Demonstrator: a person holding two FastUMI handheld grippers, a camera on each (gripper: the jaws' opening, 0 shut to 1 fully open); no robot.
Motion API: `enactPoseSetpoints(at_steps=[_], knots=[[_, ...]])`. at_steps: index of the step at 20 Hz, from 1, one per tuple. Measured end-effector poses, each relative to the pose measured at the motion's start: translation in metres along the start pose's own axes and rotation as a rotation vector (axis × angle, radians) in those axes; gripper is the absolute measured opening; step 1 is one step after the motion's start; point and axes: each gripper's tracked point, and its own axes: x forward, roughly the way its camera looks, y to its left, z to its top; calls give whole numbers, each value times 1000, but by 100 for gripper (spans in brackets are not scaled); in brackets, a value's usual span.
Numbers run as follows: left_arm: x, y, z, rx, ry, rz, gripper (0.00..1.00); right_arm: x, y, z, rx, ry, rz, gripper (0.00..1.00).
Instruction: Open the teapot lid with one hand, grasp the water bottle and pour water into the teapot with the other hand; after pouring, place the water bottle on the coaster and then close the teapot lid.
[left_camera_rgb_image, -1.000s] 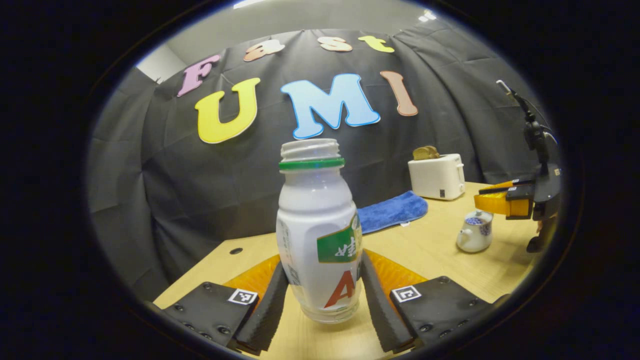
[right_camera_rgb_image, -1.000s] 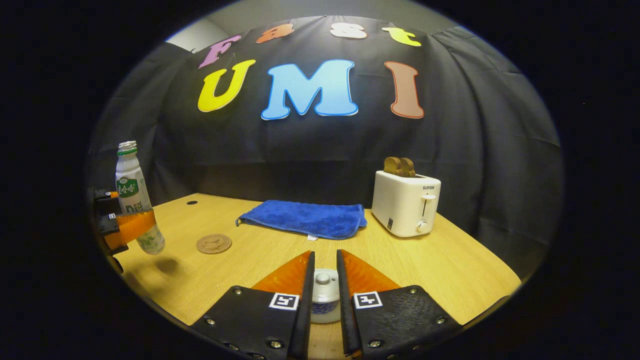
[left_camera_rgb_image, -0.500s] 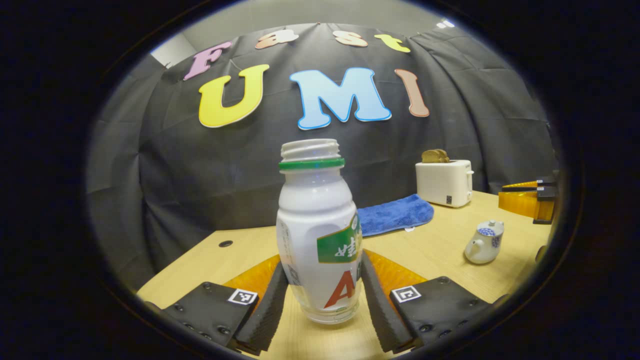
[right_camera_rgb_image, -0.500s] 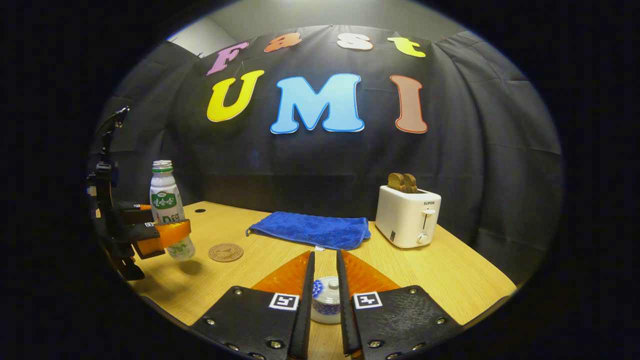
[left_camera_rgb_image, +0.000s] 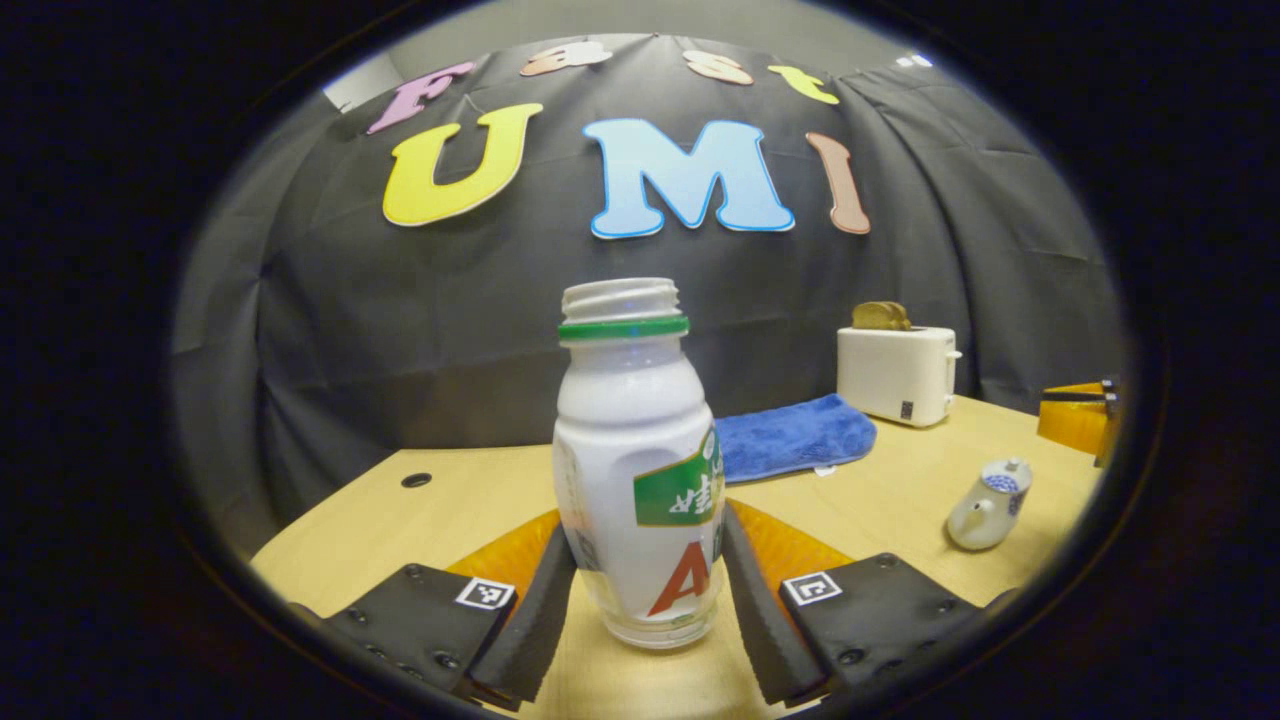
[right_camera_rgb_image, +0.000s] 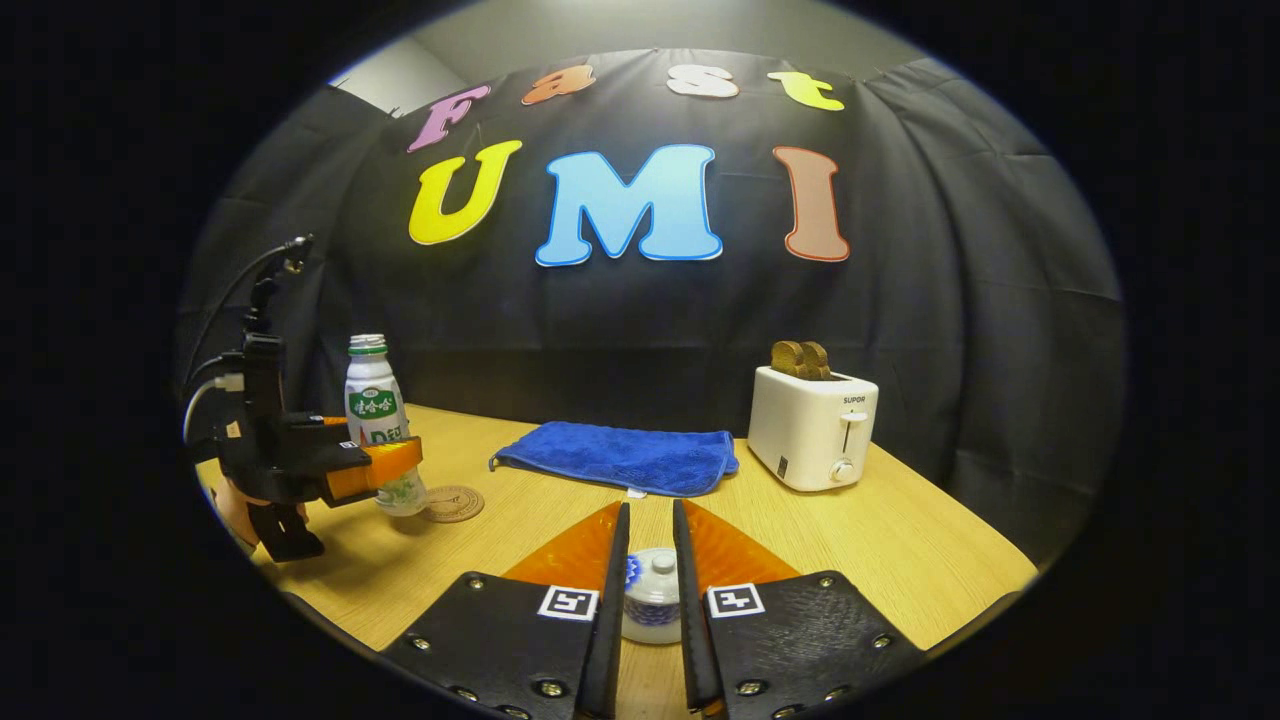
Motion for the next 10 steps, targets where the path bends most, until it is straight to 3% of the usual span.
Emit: enactPoseSetpoints(at_steps=[10], knots=[[42, -5, -16, -14, 16, -12, 89, 2, -7, -8, 10, 13, -11, 25]])
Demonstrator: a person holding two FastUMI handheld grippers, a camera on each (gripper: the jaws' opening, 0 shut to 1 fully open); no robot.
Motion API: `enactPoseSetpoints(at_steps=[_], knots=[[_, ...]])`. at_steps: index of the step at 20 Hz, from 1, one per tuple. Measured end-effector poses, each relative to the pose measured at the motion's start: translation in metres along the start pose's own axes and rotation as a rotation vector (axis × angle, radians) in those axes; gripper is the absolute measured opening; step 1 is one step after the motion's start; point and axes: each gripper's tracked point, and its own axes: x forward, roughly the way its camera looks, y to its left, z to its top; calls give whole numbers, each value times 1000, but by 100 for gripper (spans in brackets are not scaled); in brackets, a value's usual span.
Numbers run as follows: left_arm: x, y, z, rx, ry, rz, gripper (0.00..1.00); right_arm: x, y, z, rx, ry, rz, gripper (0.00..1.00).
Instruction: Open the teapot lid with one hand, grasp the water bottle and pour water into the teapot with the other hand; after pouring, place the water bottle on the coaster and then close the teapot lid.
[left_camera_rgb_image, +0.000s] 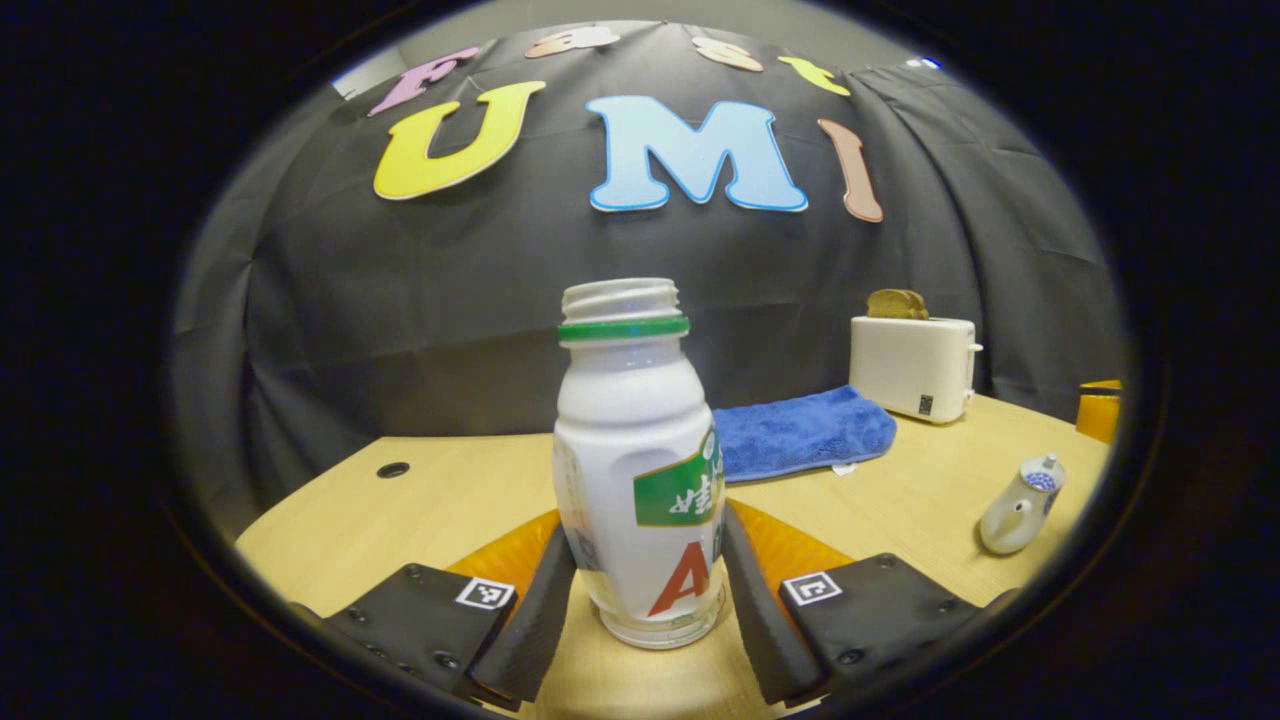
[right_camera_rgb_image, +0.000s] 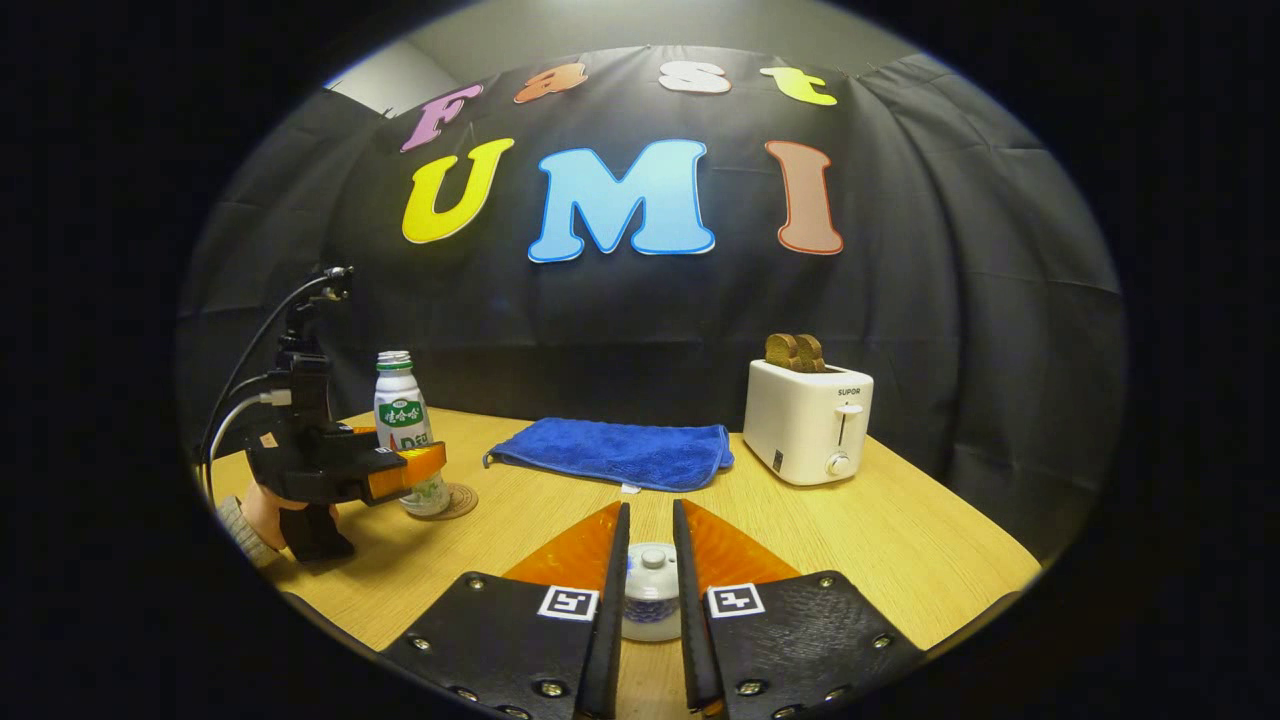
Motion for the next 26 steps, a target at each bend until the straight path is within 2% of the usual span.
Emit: enactPoseSetpoints(at_steps=[6, 7, 8, 13, 15, 20, 23, 24, 26], knots=[[6, -3, 1, -9, -5, -8, 89, 3, -1, -4, 9, 11, 1, 25], [6, -3, 1, -12, -7, -10, 83, 3, -1, -4, 9, 10, 3, 25], [5, -1, 1, -13, -7, -13, 89, 4, -1, -3, 8, 10, 4, 25], [-1, -2, 4, -5, -6, 0, 97, 5, 2, -5, 9, 13, 11, 25], [-6, -3, 8, 2, -14, 6, 97, 4, 3, -4, 8, 11, 13, 25], [-34, -4, 6, 19, -24, 26, 97, -4, 6, 0, 8, 3, 18, 25], [-56, -9, 8, 17, -45, 32, 86, -11, 11, -1, 6, -1, 23, 25], [-65, -12, 10, 17, -53, 31, 92, -13, 13, -1, 7, -1, 26, 25], [-79, -14, 14, 20, -63, 32, 94, -18, 16, -3, 10, 0, 30, 25]])
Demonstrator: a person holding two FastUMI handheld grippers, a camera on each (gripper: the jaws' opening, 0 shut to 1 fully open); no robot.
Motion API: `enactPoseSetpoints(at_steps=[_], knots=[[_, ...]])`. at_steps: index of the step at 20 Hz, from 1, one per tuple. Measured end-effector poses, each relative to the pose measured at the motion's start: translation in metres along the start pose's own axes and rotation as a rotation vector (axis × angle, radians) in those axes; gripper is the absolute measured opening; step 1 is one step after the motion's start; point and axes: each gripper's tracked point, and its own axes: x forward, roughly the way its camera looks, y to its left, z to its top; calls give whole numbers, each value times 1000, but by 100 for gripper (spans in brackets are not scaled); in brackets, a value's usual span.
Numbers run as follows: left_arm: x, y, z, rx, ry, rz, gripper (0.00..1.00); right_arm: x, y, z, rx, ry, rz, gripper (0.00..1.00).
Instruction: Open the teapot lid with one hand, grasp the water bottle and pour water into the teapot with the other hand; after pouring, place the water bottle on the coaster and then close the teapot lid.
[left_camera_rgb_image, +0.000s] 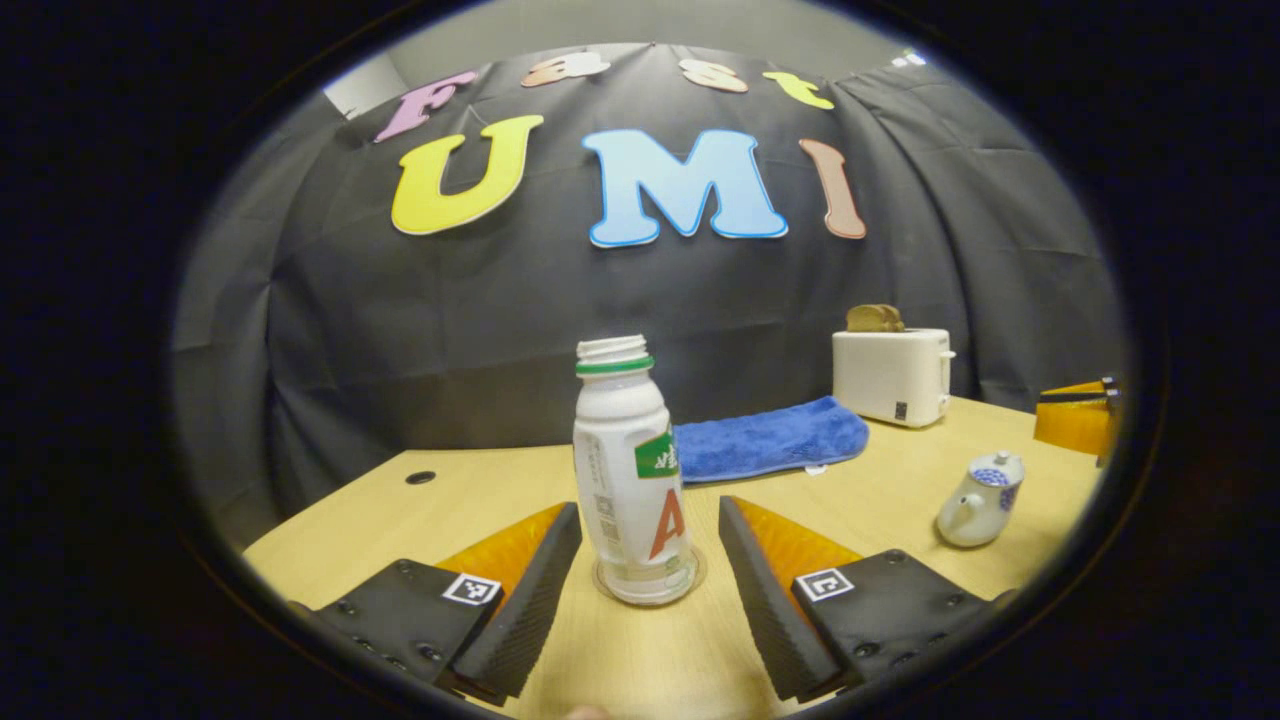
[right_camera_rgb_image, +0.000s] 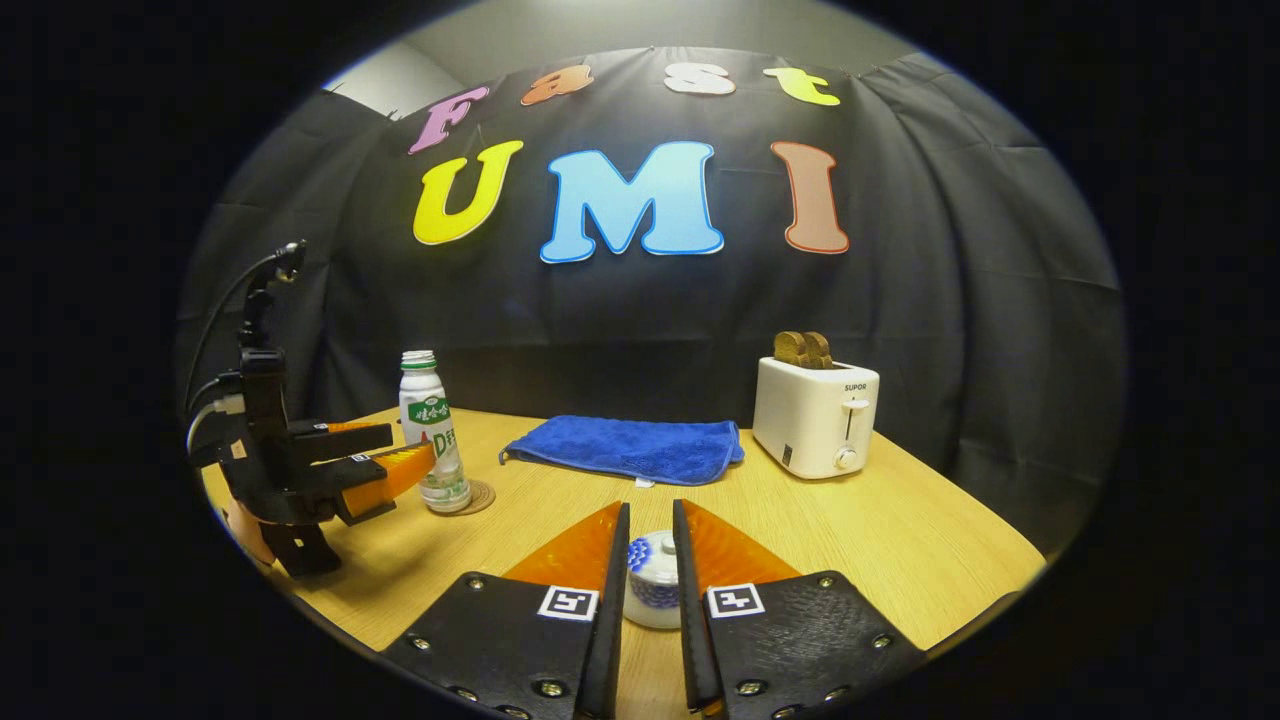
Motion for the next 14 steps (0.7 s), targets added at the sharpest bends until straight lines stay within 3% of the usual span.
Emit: enactPoseSetpoints(at_steps=[6, 8, 14], knots=[[-41, -18, 3, -17, -18, -14, 92, -15, 12, -9, 10, 2, 12, 25], [-54, -25, 1, -12, -19, -20, 97, -20, 16, -12, 3, 1, 15, 25], [-79, -42, -1, -43, -44, -29, 97, -30, 24, -25, -3, 3, 14, 25]])
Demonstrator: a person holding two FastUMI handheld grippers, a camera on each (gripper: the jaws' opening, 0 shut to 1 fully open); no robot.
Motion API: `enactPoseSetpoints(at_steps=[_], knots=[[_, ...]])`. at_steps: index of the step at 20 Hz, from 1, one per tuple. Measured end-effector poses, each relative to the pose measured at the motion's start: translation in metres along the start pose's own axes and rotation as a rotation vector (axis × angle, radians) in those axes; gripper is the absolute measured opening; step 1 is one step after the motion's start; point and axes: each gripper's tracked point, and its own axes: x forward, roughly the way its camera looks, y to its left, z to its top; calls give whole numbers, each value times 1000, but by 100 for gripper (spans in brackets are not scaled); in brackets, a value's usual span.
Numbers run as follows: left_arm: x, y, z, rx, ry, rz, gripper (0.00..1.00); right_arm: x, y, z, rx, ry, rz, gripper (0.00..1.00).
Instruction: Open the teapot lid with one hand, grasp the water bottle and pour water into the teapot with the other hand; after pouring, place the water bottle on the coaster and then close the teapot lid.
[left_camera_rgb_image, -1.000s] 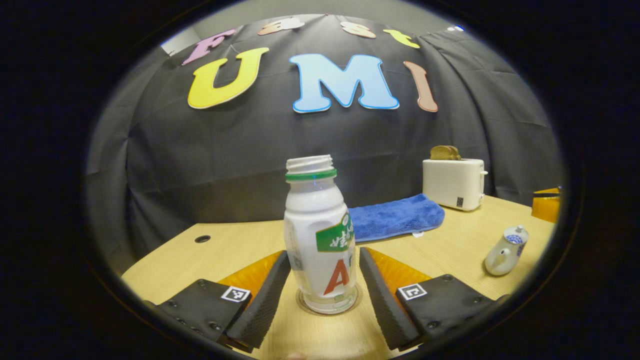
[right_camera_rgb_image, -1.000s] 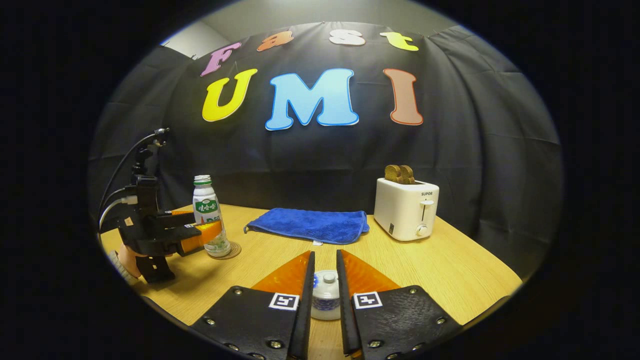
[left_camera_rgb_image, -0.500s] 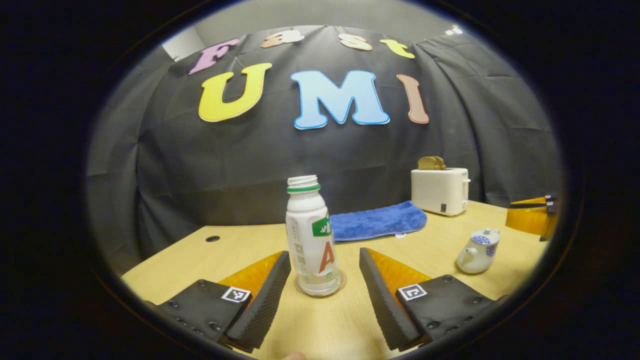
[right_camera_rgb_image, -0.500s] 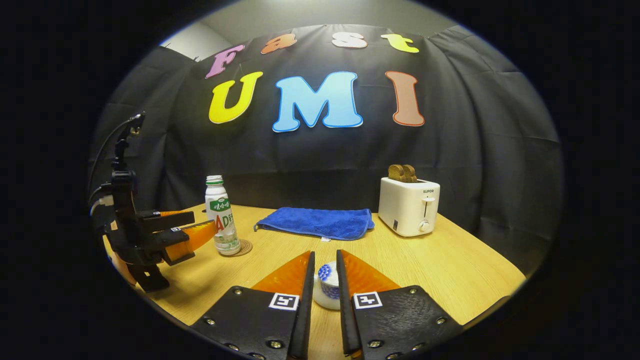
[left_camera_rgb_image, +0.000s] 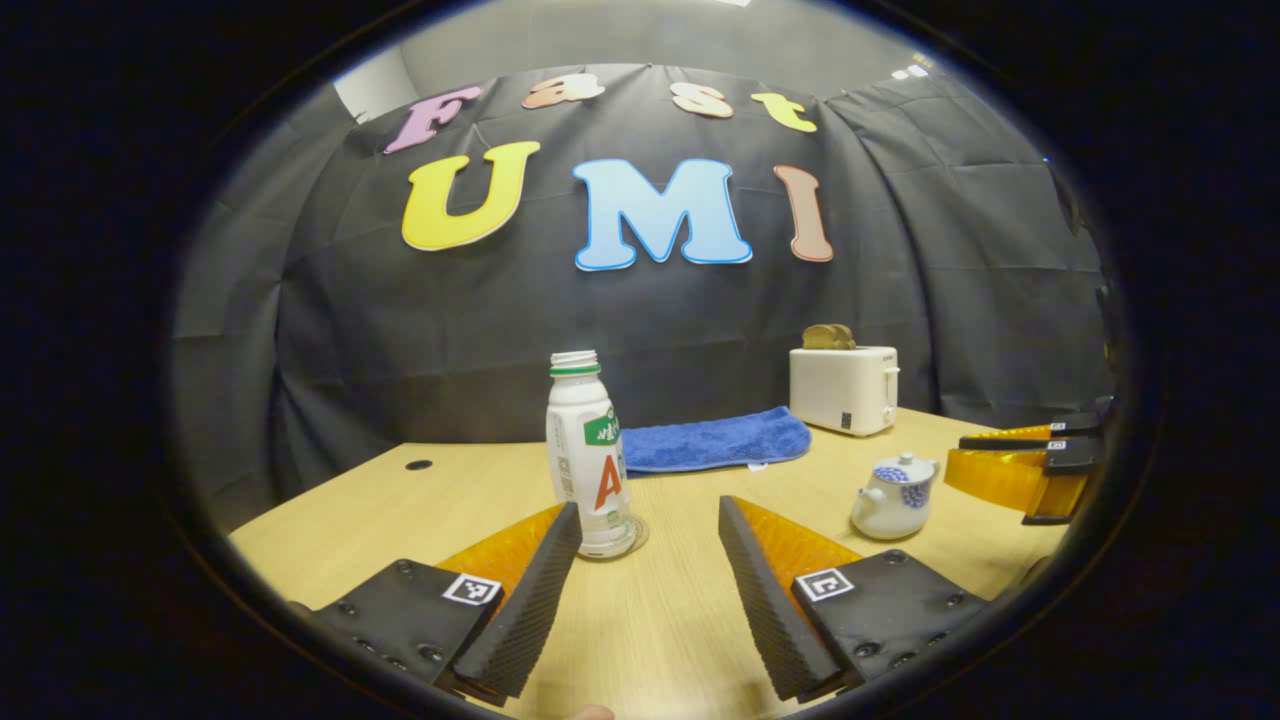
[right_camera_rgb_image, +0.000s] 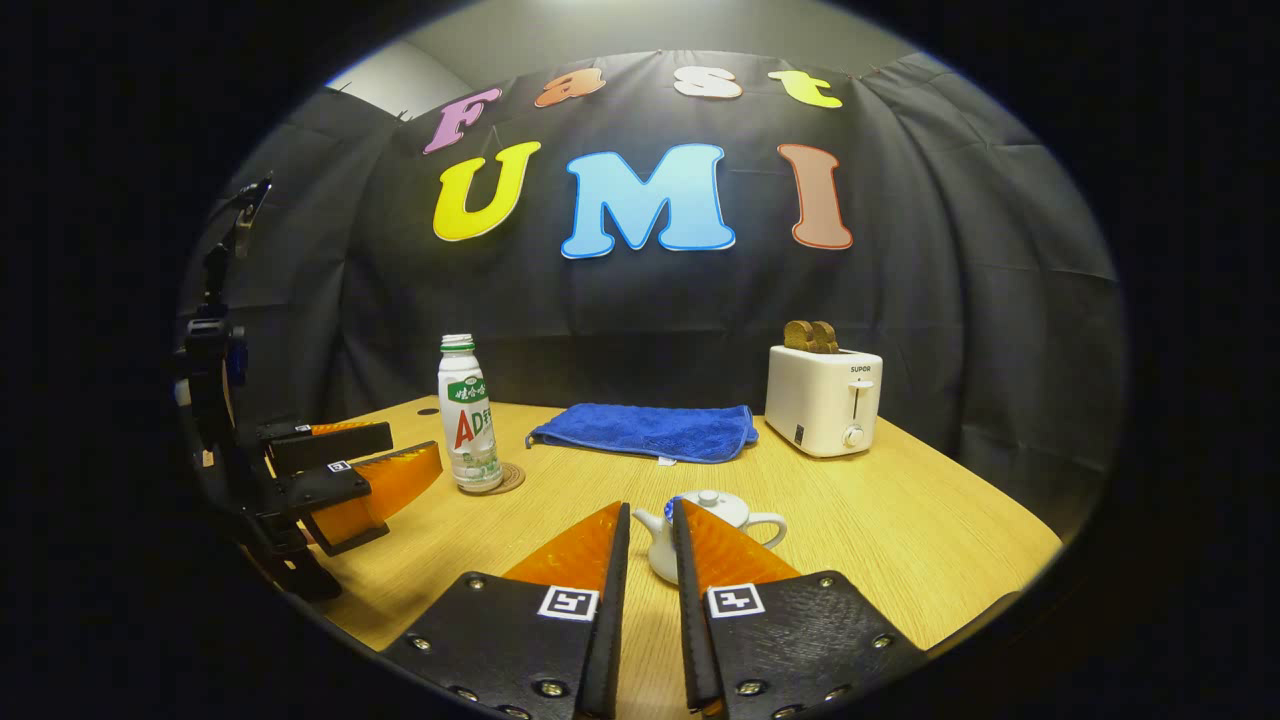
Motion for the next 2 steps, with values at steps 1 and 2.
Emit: enactPoseSetpoints(at_steps=[1, 2], knots=[[-2, -3, -1, -5, -2, -2, 97, -1, 1, -2, -1, 1, 2, 25], [-3, -5, -3, -8, 0, -5, 97, -2, 2, -4, 0, 0, 1, 25]])
